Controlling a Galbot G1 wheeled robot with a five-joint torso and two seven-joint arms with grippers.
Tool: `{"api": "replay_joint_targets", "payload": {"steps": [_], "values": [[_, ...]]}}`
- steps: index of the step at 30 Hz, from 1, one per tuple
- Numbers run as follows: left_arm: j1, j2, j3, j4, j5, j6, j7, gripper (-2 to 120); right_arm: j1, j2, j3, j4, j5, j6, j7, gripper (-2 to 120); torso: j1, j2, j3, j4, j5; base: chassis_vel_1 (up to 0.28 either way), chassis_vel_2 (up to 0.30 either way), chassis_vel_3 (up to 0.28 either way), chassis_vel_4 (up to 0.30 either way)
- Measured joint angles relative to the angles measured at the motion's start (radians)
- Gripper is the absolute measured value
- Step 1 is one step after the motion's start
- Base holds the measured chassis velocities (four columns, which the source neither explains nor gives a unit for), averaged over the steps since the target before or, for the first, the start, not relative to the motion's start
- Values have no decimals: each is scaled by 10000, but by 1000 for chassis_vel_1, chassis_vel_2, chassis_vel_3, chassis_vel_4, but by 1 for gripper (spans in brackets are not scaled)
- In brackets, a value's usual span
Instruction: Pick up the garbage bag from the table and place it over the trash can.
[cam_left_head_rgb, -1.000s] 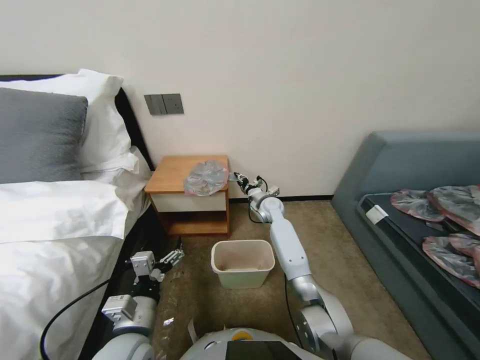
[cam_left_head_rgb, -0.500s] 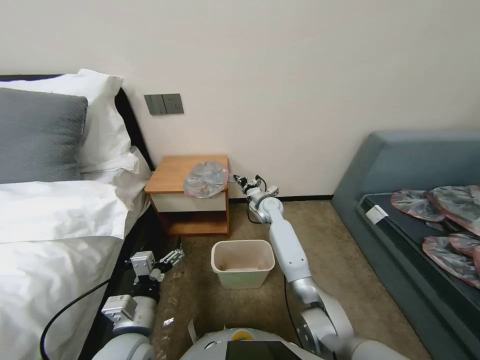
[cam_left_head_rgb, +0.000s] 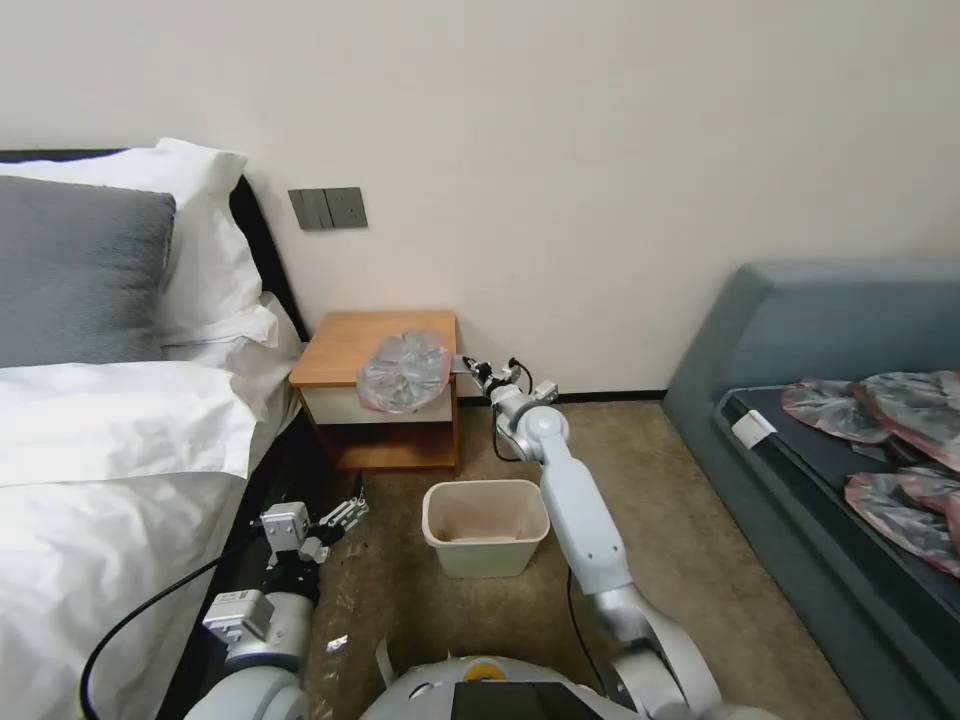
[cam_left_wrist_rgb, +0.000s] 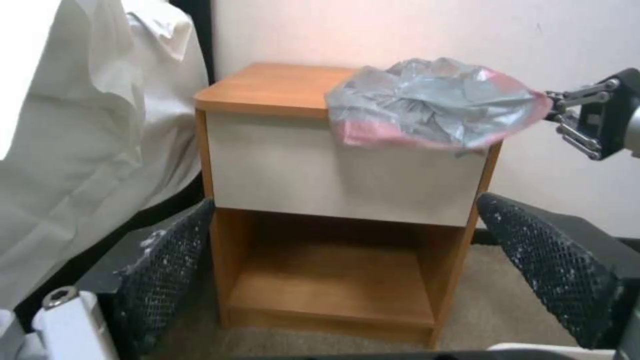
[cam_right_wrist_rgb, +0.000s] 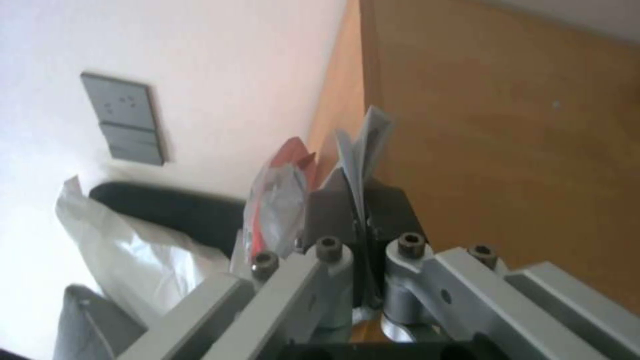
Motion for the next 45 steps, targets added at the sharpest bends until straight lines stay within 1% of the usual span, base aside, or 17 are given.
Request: {"api": "replay_joint_targets", "payload": {"steps": [7, 8, 15, 16, 24, 35, 38, 41, 45], "values": [[-5, -4, 2, 0, 0, -11, 2, 100, -891, -254, -199, 1185, 236, 163, 494, 0, 0, 0, 0, -1, 0, 0, 0, 0, 0], [-5, -4, 2, 0, 0, -11, 2, 100, -891, -254, -199, 1185, 236, 163, 494, 0, 0, 0, 0, -1, 0, 0, 0, 0, 0], [-16, -6, 7, 0, 0, -19, 5, 100, -1948, -545, -423, 2548, 368, 344, 883, 0, 0, 0, 0, -1, 0, 0, 0, 0, 0], [-16, -6, 7, 0, 0, -19, 5, 100, -1948, -545, -423, 2548, 368, 344, 883, 0, 0, 0, 0, -1, 0, 0, 0, 0, 0], [-36, -4, 14, 0, 0, -36, 8, 100, -2996, -742, -631, 3933, 418, 477, 1266, 0, 0, 0, -1, 0, 0, 0, 0, 0, 0], [-74, 32, 31, 0, -1, -50, 10, 100, -4272, -750, -766, 4760, -46, 428, 1211, 0, -1, 0, -1, 0, 0, 0, 0, 0, 0], [-137, 135, 77, 0, -13, -91, 10, 100, -4653, -749, -831, 4941, -240, 396, 1181, 0, -1, 0, -1, 0, 0, 0, 0, 0, 0], [-289, 401, 199, 0, -47, -200, 15, 100, -5285, -780, -916, 5330, -474, 367, 1162, 0, -1, -1, -1, -2, 0, 0, 0, 0, 0], [-331, 466, 231, 0, -58, -235, 18, 100, -5842, -806, -946, 5716, -671, 352, 1164, 0, -1, 0, -1, -1, -1, 0, 0, 0, 0]]}}
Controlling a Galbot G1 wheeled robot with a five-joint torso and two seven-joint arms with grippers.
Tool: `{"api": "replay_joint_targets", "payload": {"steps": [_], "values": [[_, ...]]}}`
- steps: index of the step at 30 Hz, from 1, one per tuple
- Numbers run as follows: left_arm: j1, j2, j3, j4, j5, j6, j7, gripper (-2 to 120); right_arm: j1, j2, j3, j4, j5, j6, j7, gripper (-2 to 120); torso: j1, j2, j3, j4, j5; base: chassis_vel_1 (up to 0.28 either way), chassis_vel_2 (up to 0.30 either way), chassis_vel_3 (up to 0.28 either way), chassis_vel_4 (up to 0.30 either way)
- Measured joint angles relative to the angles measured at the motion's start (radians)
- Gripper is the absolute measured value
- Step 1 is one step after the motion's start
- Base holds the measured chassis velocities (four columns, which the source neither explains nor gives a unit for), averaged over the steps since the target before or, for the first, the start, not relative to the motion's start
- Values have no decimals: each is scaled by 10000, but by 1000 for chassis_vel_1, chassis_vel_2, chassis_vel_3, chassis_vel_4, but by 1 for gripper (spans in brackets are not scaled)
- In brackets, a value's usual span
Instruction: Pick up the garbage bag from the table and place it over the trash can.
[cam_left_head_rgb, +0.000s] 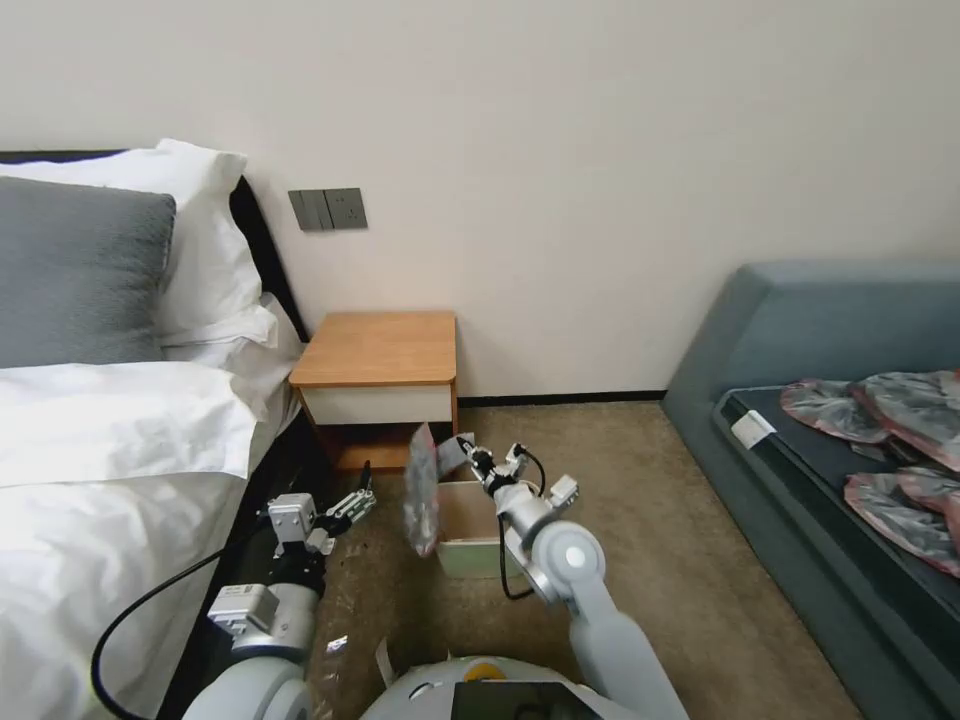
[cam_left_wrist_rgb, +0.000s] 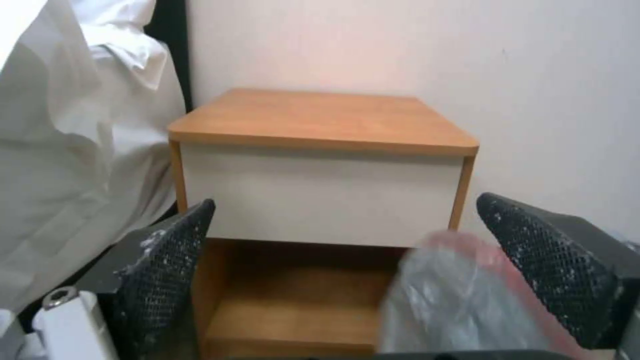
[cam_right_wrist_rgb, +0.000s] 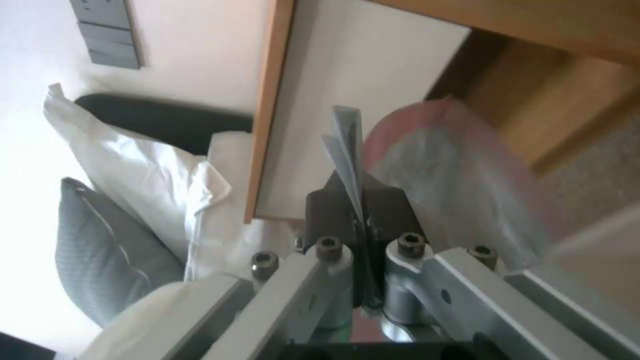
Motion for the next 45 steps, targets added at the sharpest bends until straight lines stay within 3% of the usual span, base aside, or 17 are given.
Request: {"api": "replay_joint_targets", "payload": {"steps": [10, 26, 29, 32, 36, 38, 45], "values": [[-29, 80, 47, 0, -15, -19, 1, 100, -1187, -146, 101, 934, -474, -44, 14, 0, 0, 0, 0, 0, 1, 0, 0, 0, 0], [-91, 226, 140, 0, -97, -54, 1, 100, -1651, -276, 382, 1342, -746, -260, 228, 0, 0, 0, 0, 1, 1, 0, 0, 0, 0], [-200, 328, 174, 0, -243, 39, 7, 100, -1716, -351, 409, 1366, -772, -520, 457, 7, 0, 0, 1, 0, 1, 0, 0, 0, 0], [-273, 397, 205, 0, -337, 112, 16, 100, -1708, -434, 468, 1366, -828, -560, 600, 24, 0, 0, 1, 0, 1, 0, 0, 0, 0], [-282, 405, 207, 0, -349, 118, 17, 100, -1716, -481, 530, 1367, -850, -567, 667, 32, 0, -1, 1, 1, 1, 0, 0, 0, 0], [-306, 419, 206, 0, -374, 122, 18, 100, -1765, -543, 641, 1371, -855, -595, 747, 44, 0, -1, 0, 0, 1, 0, 0, 0, 0], [-478, 540, 171, 0, -587, 252, 18, 100, -1952, -645, 911, 1686, -855, -668, 936, 68, 0, -1, 1, 0, 1, 0, 0, 0, 0]]}}
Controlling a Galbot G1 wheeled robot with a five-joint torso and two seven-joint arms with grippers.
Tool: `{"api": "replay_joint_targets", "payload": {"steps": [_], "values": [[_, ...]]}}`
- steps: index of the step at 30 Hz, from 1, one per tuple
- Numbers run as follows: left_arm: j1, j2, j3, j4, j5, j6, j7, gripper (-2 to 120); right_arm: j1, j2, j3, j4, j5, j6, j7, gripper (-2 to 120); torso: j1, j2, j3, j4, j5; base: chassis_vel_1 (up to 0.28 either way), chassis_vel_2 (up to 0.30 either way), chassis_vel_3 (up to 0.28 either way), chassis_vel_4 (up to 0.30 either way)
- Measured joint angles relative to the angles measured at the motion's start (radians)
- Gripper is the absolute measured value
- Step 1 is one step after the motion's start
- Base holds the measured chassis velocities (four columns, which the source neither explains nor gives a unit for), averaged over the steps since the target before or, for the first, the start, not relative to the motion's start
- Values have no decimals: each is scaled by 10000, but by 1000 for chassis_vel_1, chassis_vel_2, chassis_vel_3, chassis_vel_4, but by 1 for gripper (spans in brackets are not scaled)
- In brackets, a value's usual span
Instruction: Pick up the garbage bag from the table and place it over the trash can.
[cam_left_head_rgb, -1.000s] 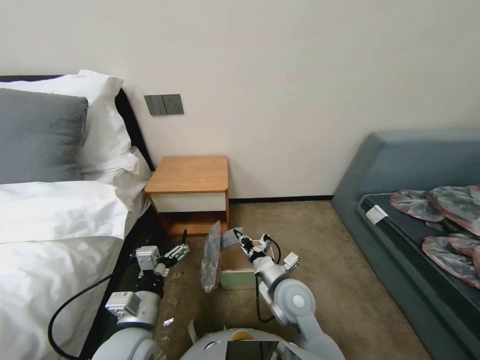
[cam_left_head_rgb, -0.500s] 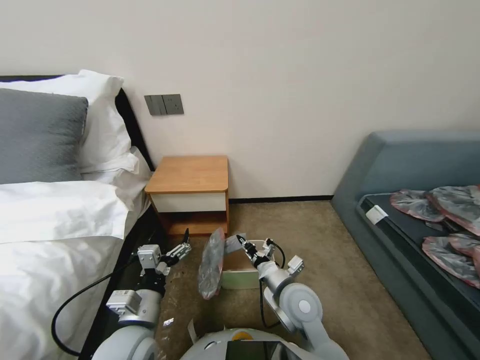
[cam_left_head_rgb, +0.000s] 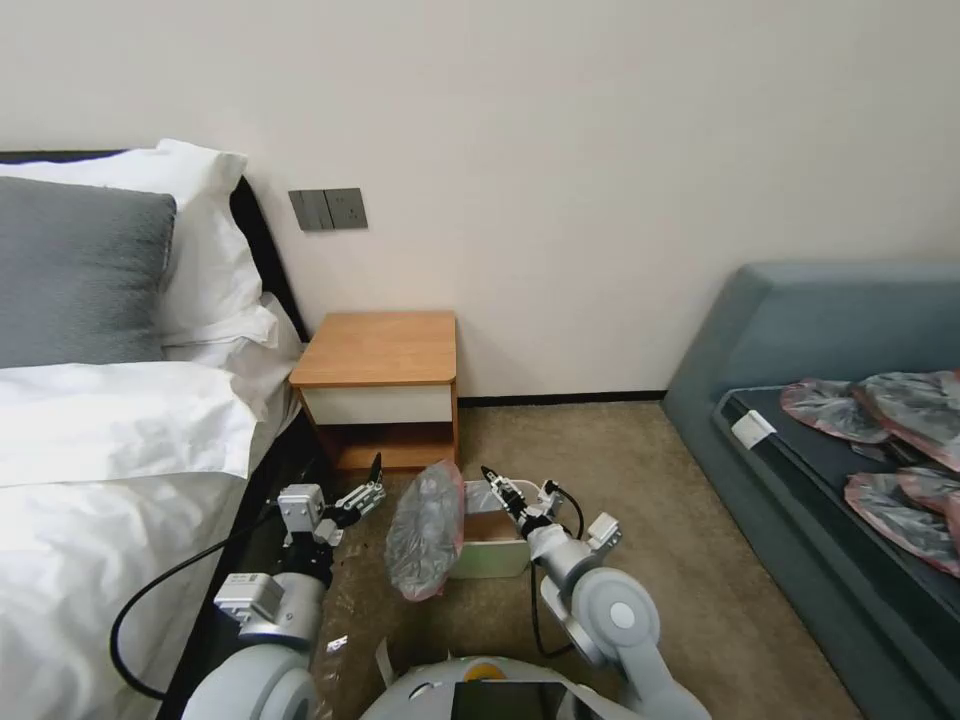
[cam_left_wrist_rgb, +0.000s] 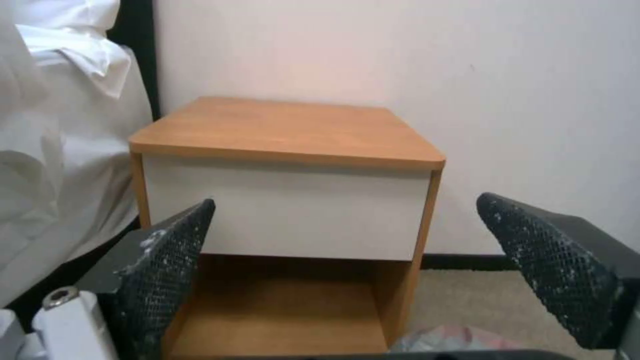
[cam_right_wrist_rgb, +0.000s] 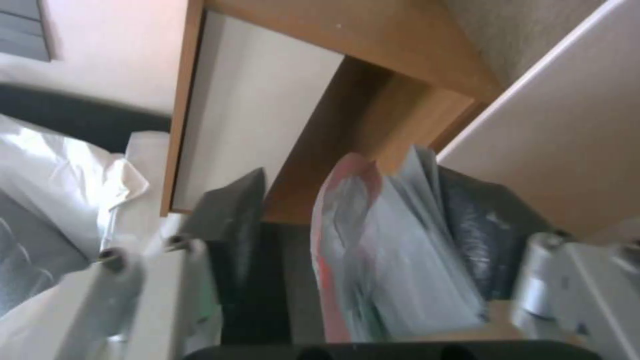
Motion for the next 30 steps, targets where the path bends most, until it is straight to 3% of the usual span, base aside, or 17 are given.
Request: {"api": "replay_joint_targets", "payload": {"steps": [9, 24, 30], "values": [[-96, 110, 39, 0, -111, 91, -1, 100, -419, -24, 373, 743, -74, -72, 150, 99, 0, 0, 0, 1, 0, 0, 0, 0, 0], [-257, 331, 167, 0, -244, 263, 5, 100, -635, 136, 706, 1112, -272, -102, 191, 100, 0, 0, 0, 1, 0, 0, 0, 0, 0], [-392, 765, 619, 0, -247, 735, 4, 98, -654, 195, 801, 1182, -445, -95, 188, 100, 0, 0, 0, 4, 0, 0, 0, 0, 0]]}}
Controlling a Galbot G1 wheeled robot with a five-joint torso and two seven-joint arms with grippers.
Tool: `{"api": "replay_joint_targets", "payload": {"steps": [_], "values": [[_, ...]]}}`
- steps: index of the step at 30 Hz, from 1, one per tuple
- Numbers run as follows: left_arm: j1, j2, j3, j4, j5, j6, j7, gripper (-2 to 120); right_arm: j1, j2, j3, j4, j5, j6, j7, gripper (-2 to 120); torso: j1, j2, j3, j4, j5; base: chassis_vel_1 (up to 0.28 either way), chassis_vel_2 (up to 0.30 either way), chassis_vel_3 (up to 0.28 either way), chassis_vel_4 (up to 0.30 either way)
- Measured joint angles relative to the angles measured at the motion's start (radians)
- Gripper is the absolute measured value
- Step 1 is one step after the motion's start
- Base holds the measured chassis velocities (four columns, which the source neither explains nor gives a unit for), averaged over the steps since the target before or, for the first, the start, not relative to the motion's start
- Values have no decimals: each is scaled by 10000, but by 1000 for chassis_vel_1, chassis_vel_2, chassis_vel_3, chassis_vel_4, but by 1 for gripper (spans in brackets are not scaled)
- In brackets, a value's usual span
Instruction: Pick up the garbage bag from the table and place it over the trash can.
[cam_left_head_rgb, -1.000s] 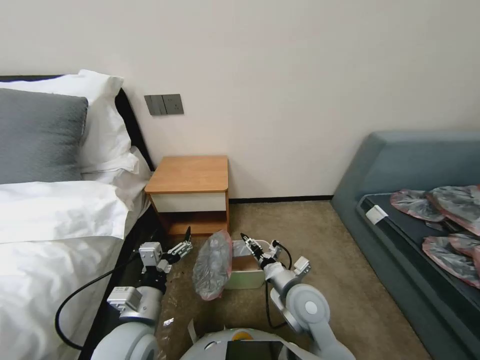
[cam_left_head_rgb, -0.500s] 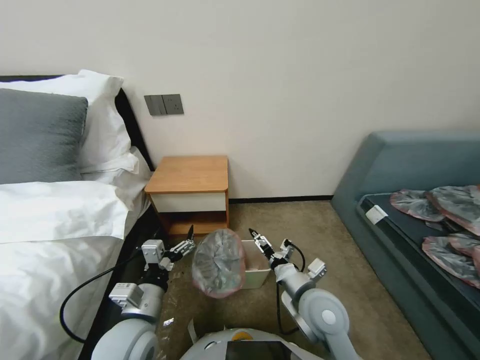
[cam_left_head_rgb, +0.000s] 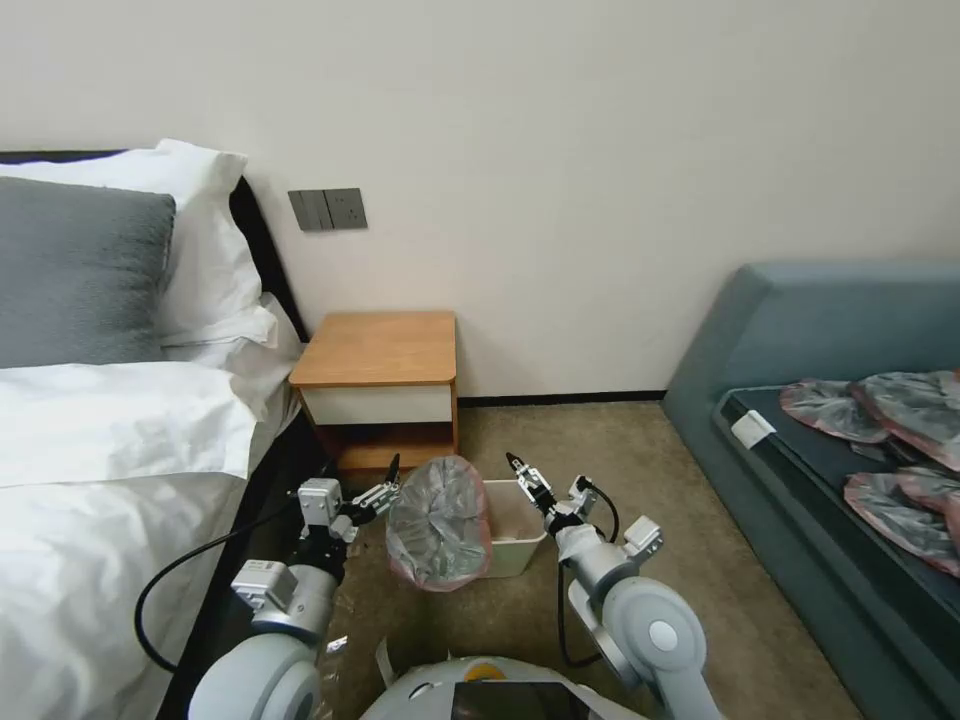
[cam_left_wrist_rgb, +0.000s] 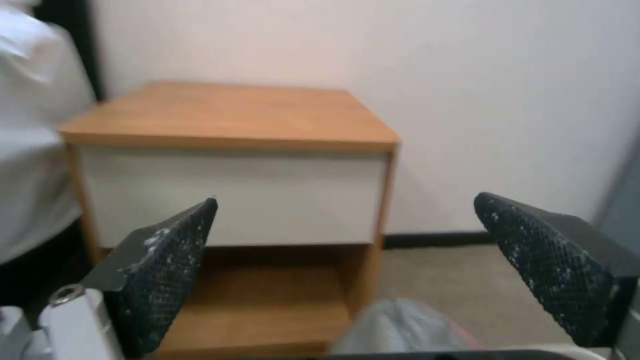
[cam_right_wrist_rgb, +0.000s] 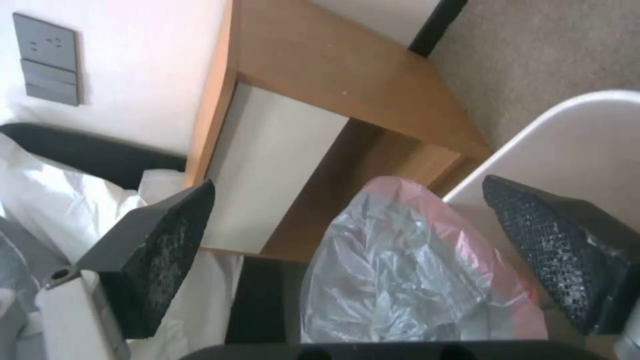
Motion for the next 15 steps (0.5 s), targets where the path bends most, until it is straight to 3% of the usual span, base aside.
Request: {"api": "replay_joint_targets", "payload": {"steps": [15], "values": [[-357, 263, 878, 209, 575, 164, -285, 93, -206, -111, 734, 665, -21, 5, -93, 100, 0, 0, 1, -4, 0, 0, 0, 0, 0]]}}
